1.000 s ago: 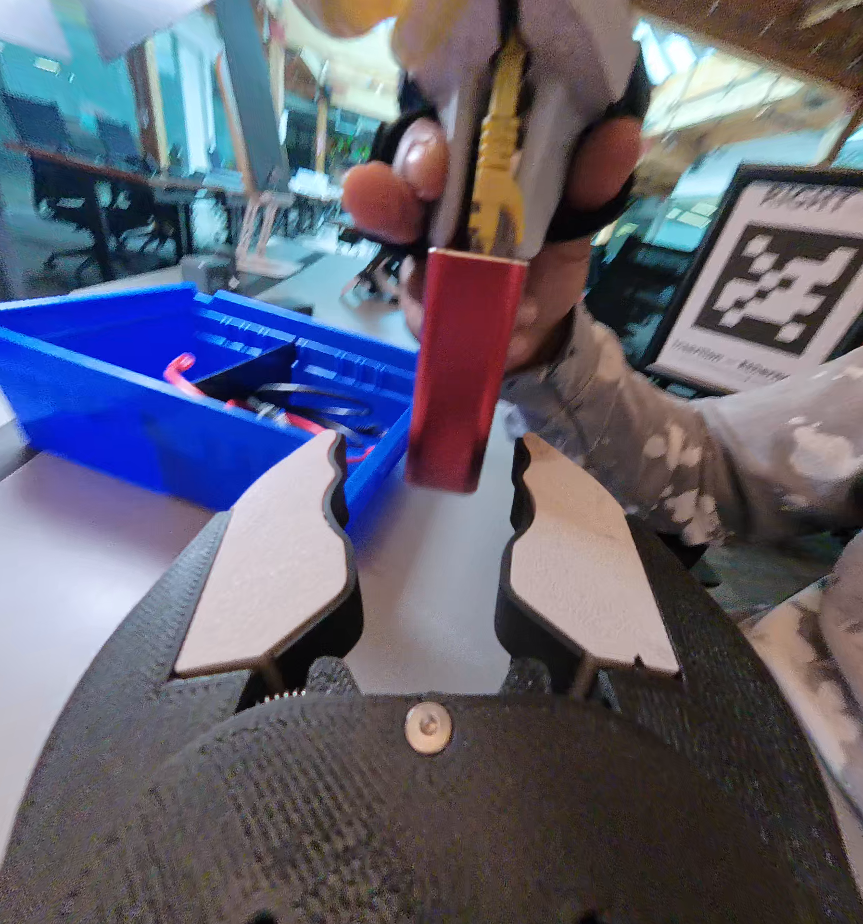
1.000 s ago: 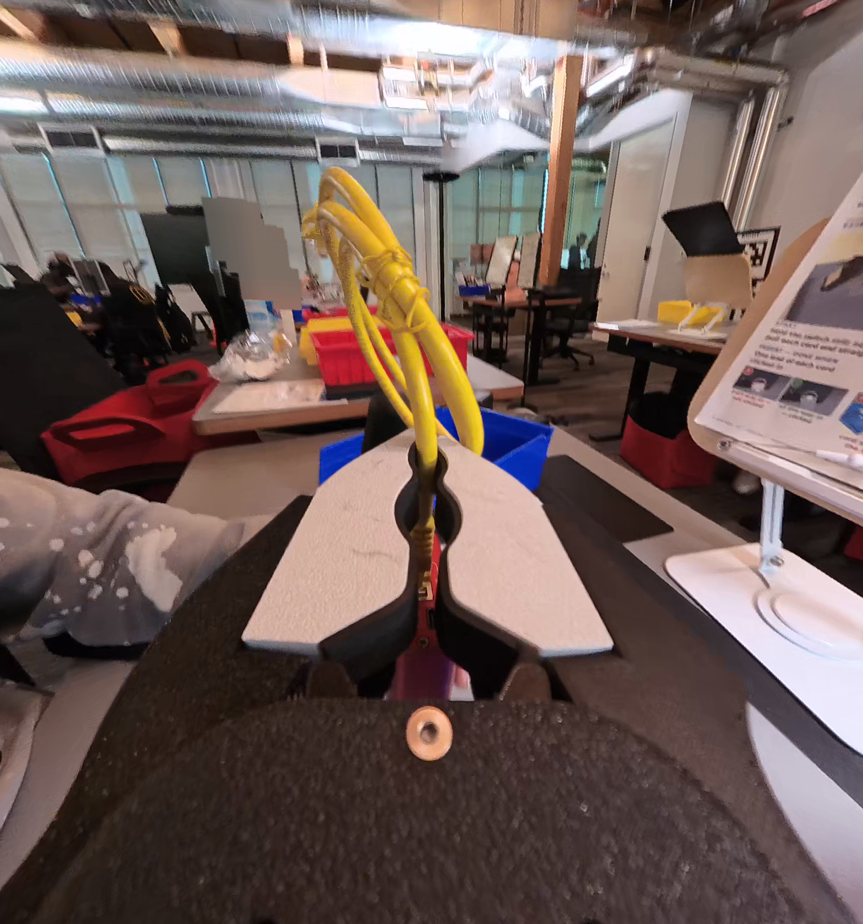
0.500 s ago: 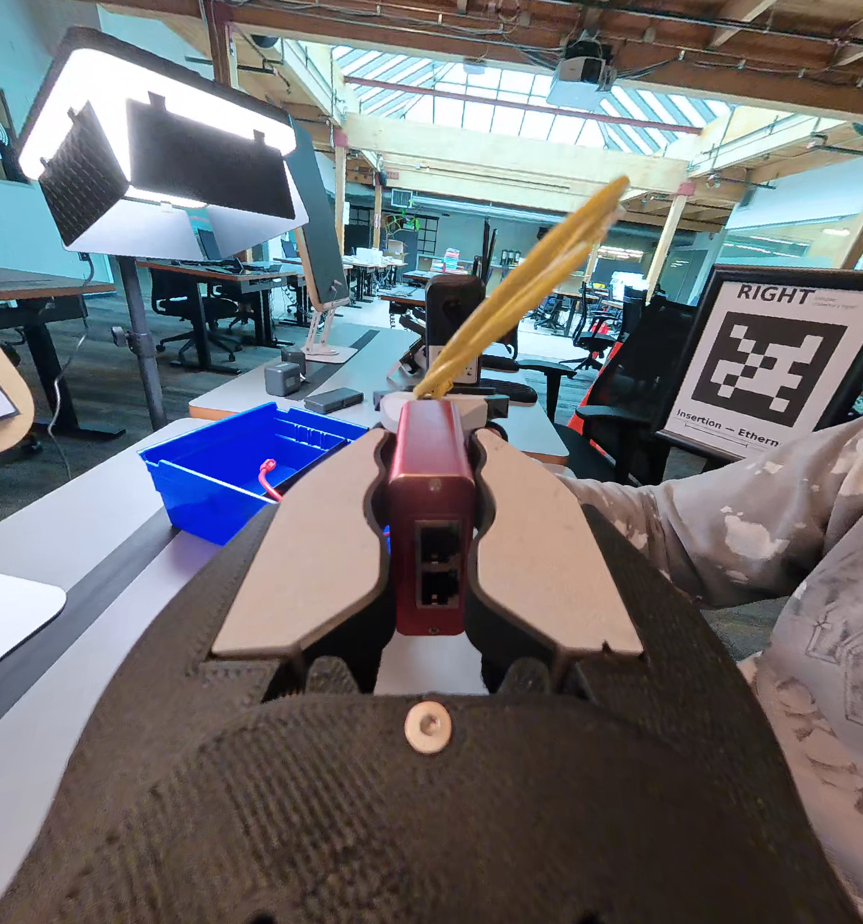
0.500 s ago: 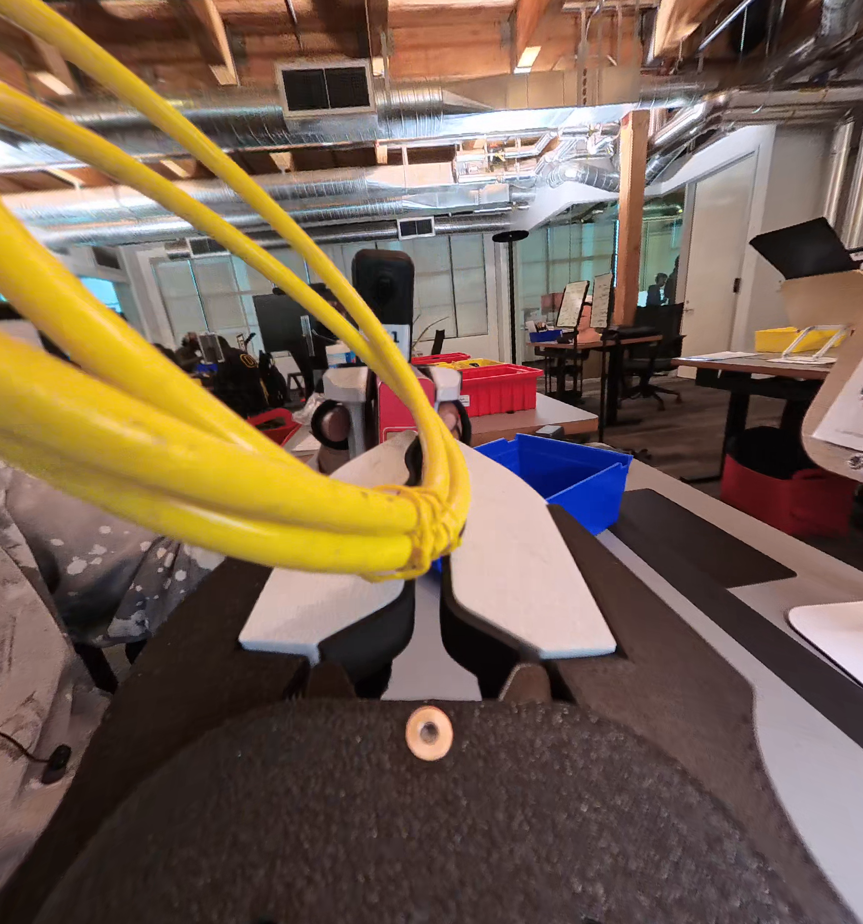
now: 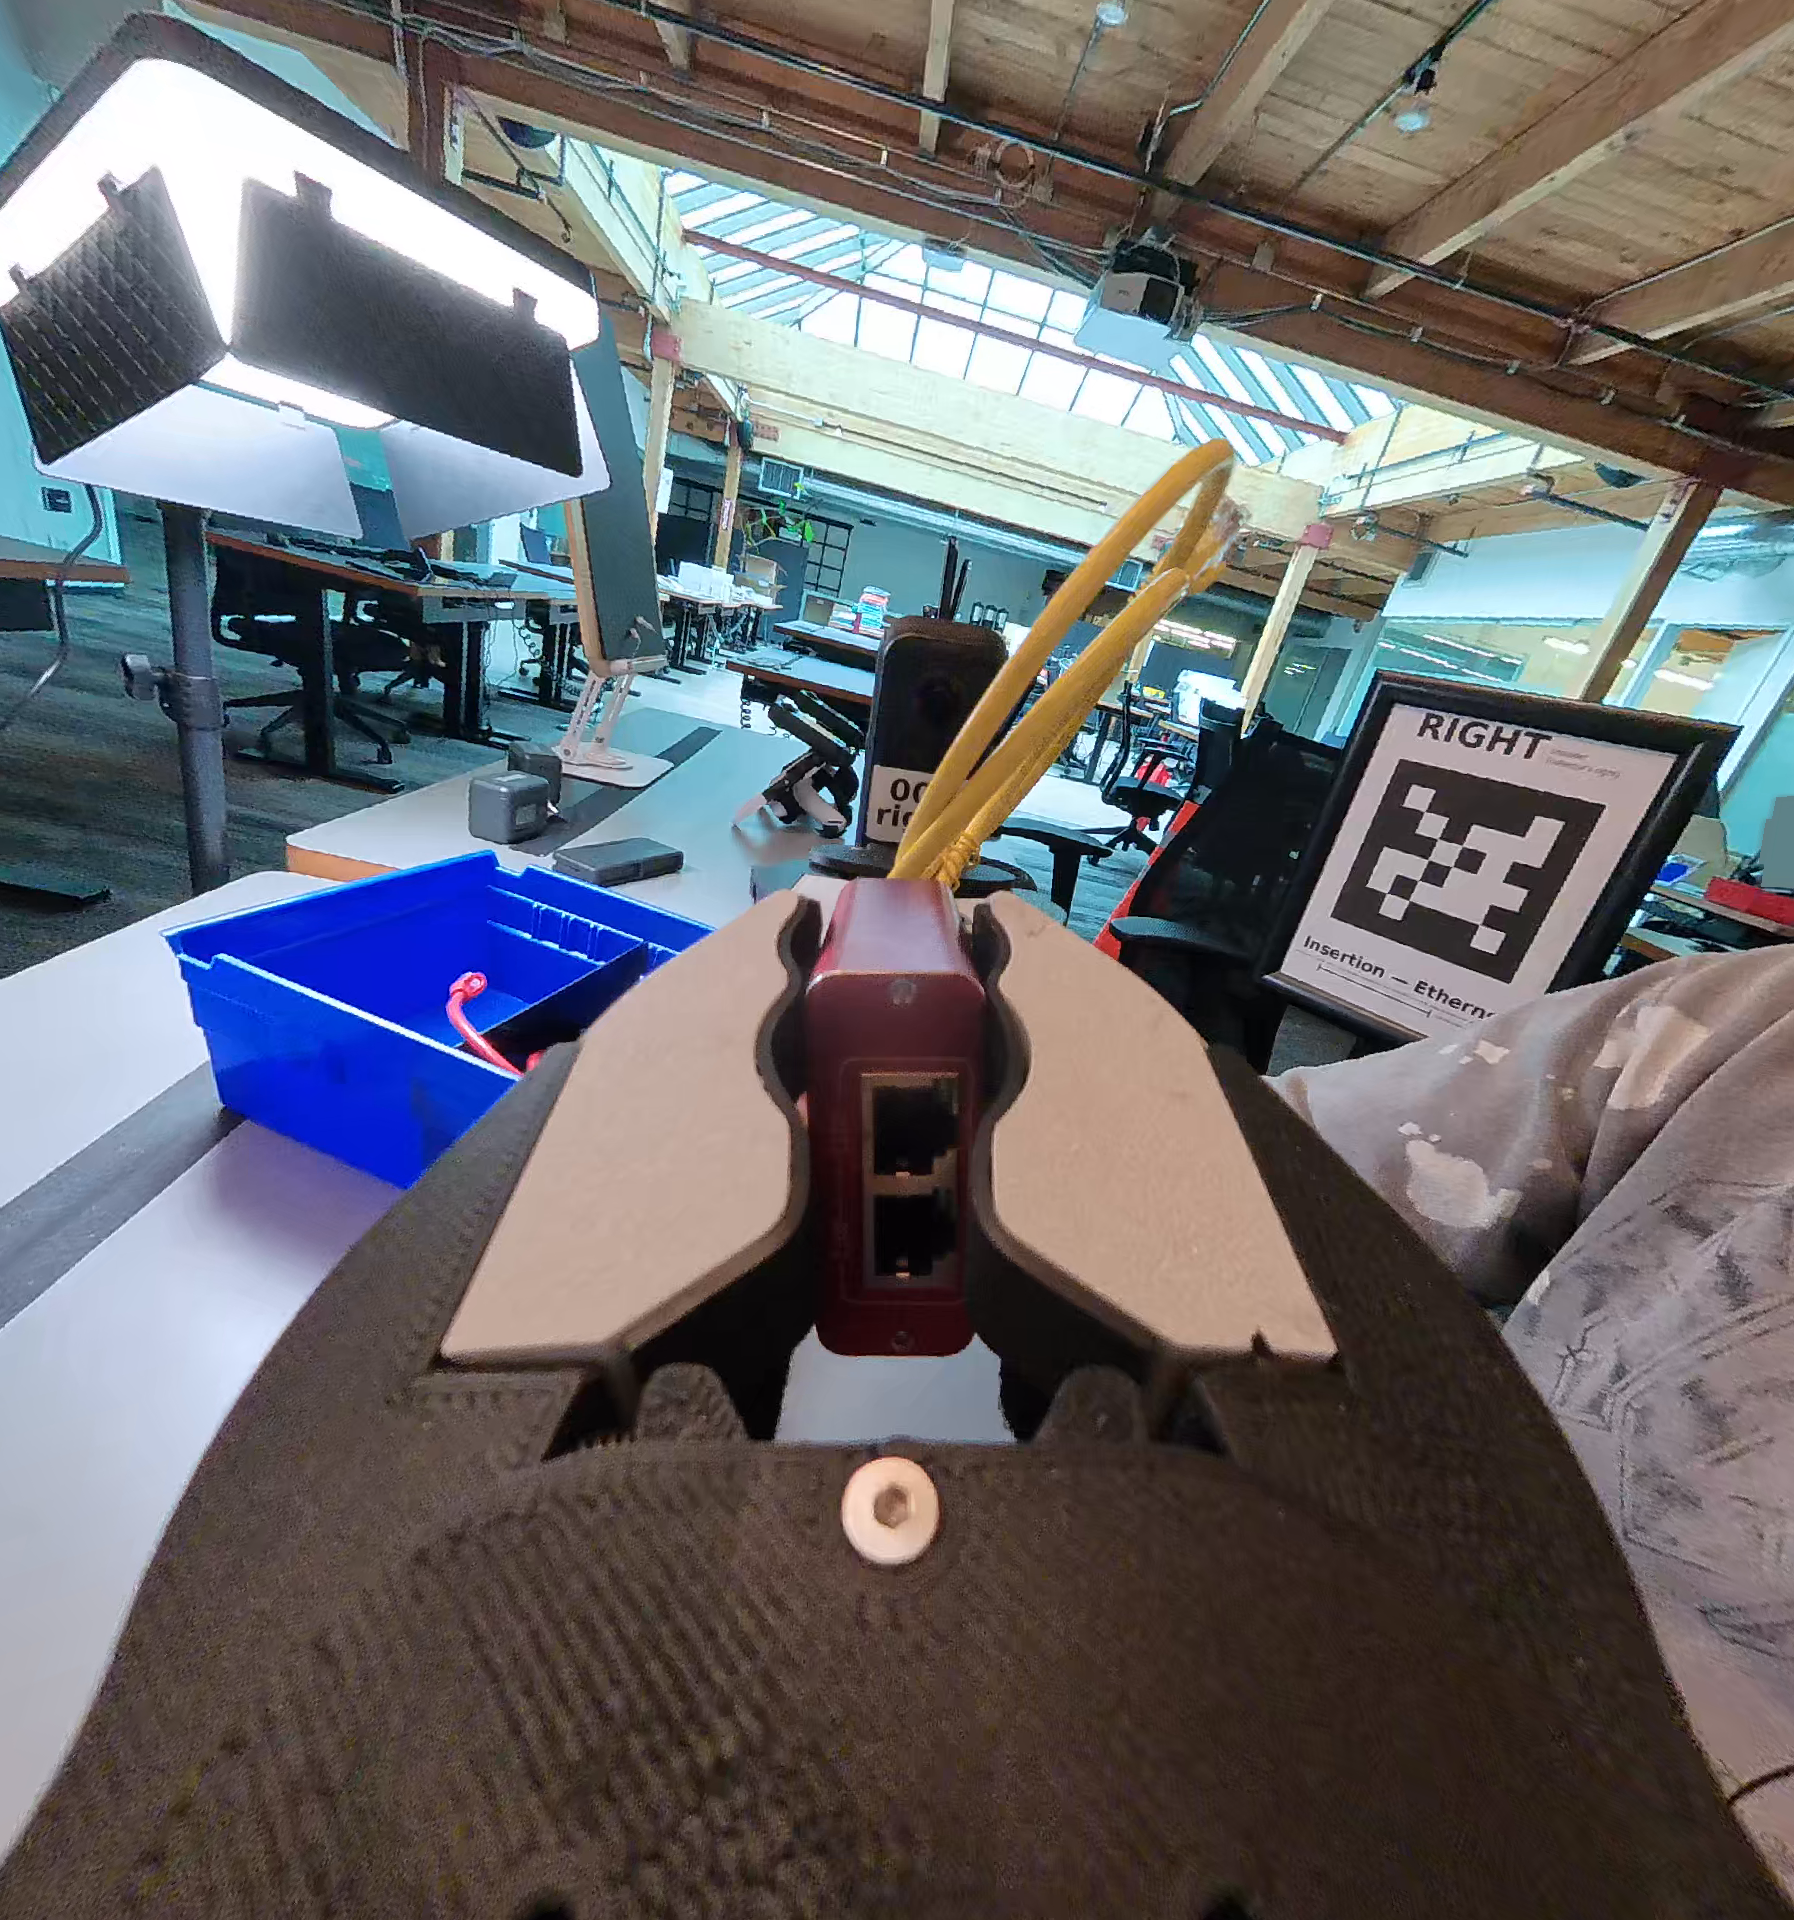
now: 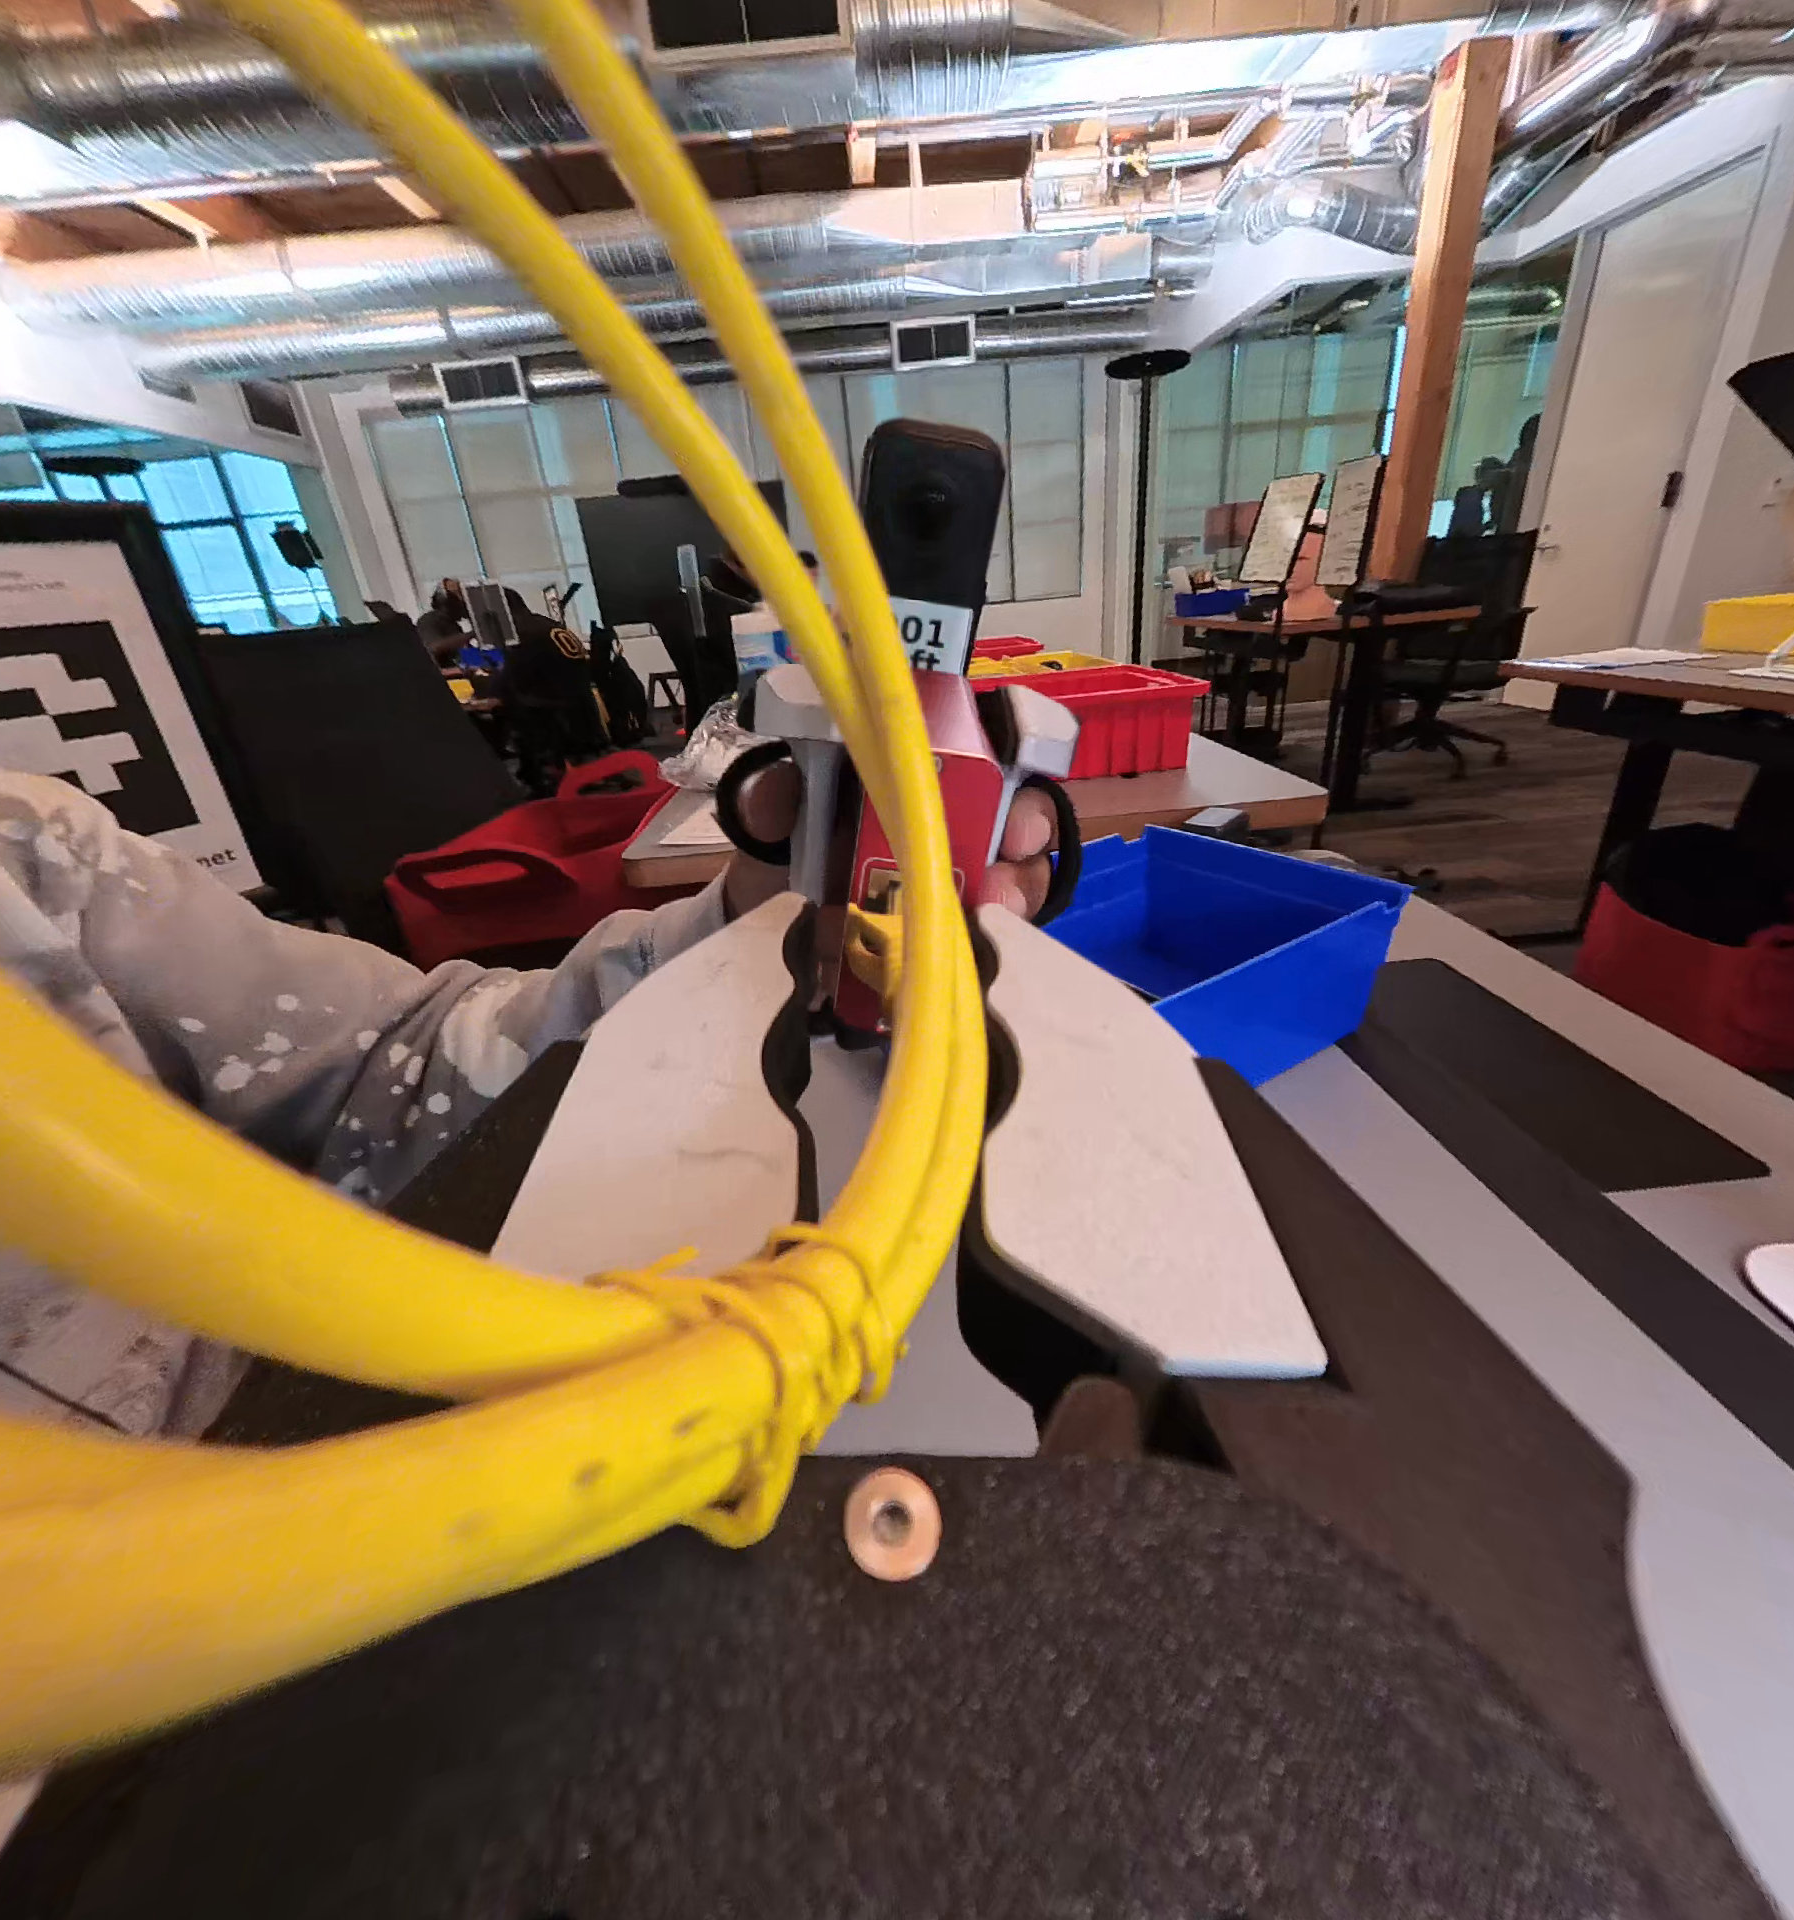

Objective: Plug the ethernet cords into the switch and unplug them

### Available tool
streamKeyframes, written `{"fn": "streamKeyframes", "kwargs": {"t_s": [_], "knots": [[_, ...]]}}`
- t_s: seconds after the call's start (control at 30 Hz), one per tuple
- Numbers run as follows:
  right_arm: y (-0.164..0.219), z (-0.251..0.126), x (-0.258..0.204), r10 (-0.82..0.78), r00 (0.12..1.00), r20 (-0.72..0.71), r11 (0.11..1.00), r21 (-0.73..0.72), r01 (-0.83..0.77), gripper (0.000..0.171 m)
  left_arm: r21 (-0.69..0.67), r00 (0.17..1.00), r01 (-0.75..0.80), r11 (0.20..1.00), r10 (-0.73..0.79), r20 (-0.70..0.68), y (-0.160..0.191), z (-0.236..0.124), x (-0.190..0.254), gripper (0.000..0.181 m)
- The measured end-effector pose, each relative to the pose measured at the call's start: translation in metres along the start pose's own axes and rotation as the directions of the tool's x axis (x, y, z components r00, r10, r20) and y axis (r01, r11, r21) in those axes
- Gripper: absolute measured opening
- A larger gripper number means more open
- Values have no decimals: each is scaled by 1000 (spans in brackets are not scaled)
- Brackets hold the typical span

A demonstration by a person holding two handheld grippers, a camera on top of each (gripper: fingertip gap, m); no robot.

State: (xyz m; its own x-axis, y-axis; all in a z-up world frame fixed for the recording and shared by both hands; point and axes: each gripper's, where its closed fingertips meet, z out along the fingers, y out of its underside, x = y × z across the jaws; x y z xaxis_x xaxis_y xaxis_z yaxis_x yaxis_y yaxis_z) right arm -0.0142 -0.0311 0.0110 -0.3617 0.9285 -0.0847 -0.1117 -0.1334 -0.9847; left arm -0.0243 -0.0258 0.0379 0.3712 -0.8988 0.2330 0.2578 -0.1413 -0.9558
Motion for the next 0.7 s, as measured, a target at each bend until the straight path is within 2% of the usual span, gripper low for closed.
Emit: {"fn": "streamKeyframes", "kwargs": {"t_s": [0.13,0.3,0.4,0.43,0.53,0.7], "knots": [[0,-2,1,11,1000,-1,1000,7,-11,15,15,1000,-5,1000,5,11,0,3,-1,29],[-5,-4,-3,33,999,41,998,45,-35,14,-48,999,-32,998,32,-7,6,3,4,29],[-13,-4,-8,81,992,99,990,110,-92,15,-134,998,-62,989,58,-29,19,7,9,45],[-15,-5,-9,93,990,110,986,128,-107,13,-143,997,-68,987,63,-36,21,8,11,45],[-12,-5,-8,104,988,114,986,120,-117,13,-147,993,-119,982,118,-18,22,13,13,35],[-9,-4,-8,28,998,62,998,51,-32,15,-209,987,-152,966,158,10,27,11,9,30]]}}
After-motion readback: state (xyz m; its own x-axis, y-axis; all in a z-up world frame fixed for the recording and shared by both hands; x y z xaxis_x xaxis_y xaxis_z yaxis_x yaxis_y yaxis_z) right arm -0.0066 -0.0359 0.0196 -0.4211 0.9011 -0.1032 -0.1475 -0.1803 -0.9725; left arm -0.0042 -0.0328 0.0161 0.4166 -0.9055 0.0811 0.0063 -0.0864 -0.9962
